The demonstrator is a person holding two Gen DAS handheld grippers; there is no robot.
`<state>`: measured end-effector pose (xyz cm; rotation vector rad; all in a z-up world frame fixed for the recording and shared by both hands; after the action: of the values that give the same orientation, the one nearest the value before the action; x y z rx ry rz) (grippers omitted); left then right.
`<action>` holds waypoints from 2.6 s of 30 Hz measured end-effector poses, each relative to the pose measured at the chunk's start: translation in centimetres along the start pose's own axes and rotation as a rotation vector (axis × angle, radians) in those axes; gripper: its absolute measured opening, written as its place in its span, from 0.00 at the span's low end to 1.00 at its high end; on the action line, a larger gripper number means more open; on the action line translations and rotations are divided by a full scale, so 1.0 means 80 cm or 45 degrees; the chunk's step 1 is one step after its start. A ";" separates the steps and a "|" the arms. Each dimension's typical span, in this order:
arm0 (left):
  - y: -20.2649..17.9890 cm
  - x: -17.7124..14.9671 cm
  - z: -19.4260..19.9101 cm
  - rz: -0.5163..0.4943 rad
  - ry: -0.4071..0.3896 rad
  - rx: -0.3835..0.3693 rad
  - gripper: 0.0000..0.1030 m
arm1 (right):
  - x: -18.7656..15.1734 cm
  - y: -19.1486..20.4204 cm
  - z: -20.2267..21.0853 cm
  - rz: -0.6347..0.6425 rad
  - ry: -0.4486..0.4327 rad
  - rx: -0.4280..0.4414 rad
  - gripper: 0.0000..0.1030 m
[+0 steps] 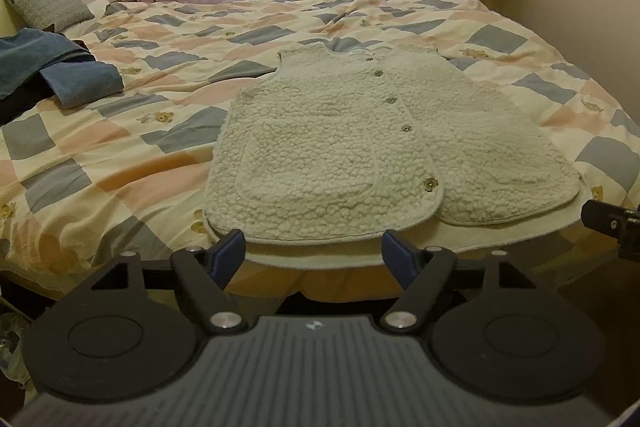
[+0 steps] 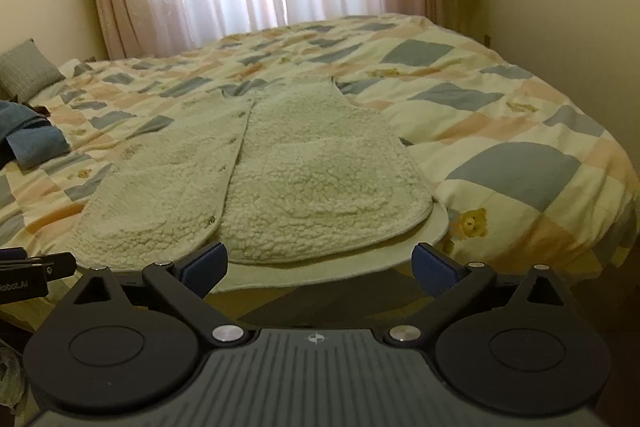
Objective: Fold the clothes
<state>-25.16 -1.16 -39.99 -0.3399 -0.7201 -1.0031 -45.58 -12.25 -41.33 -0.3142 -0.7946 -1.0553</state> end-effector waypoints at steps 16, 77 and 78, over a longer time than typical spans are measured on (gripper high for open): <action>-0.002 -0.004 0.006 -0.011 -0.006 0.001 0.80 | 0.001 0.021 -0.002 0.038 0.056 -0.022 0.98; 0.134 0.381 -0.550 0.161 0.240 -0.552 0.77 | 0.374 -0.101 -0.533 0.100 0.253 0.562 0.57; 0.137 0.385 -0.562 0.180 0.248 -0.566 0.77 | 0.378 -0.100 -0.545 0.095 0.264 0.577 0.57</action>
<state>12.11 -40.98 -50.74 -0.6597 -0.2863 -1.0400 -26.11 -61.34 -50.81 0.1489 -0.8028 -0.7953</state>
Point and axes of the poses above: each gripper's, at about its wrist camera, not at the fingertips, and z roughly against the way its jaws point, y to its left, x to its top, the point moved 10 cm from there along -z, roughly the way its jaws point, and after that the axes turned 4 degrees about y, right-handed, at the moved point
